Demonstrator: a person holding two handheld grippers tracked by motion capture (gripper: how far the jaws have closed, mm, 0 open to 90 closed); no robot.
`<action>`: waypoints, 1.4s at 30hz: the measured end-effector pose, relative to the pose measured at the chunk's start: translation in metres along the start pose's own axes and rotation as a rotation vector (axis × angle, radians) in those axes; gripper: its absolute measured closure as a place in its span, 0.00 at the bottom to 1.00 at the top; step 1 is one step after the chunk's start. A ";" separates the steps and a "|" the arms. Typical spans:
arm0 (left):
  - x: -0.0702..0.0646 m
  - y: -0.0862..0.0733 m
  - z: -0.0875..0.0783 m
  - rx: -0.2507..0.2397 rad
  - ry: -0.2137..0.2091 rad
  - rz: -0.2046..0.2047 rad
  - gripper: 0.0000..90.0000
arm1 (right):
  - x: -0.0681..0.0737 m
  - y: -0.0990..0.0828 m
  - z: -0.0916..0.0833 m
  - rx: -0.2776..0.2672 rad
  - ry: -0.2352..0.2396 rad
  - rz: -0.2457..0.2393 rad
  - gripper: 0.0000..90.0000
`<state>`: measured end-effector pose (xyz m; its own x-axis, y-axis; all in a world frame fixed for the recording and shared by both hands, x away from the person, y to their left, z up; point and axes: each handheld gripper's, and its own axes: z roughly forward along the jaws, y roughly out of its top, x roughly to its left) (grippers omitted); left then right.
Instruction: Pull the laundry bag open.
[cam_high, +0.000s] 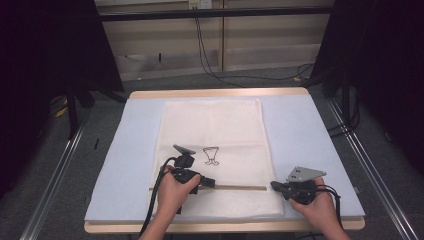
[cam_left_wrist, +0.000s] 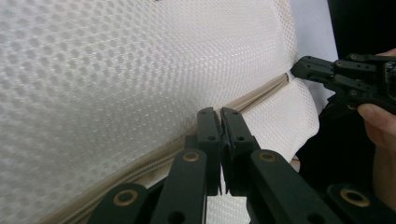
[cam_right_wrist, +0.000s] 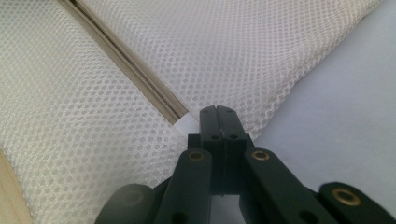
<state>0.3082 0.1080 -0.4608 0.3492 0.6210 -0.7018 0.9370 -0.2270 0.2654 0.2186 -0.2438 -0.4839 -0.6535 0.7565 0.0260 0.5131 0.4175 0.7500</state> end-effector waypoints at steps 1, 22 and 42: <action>0.001 0.000 -0.001 0.000 -0.005 0.000 0.97 | 0.000 0.000 0.000 0.000 0.000 0.000 1.00; 0.006 -0.002 -0.008 -0.014 0.011 -0.006 0.97 | 0.000 0.000 0.000 -0.001 -0.002 0.005 1.00; 0.009 -0.003 -0.012 -0.023 0.001 -0.021 0.97 | 0.000 0.000 0.000 -0.004 -0.004 0.009 1.00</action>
<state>0.3079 0.1234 -0.4598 0.3292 0.6261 -0.7068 0.9438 -0.1965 0.2656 0.2186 -0.2443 -0.4843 -0.6463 0.7625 0.0302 0.5169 0.4083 0.7524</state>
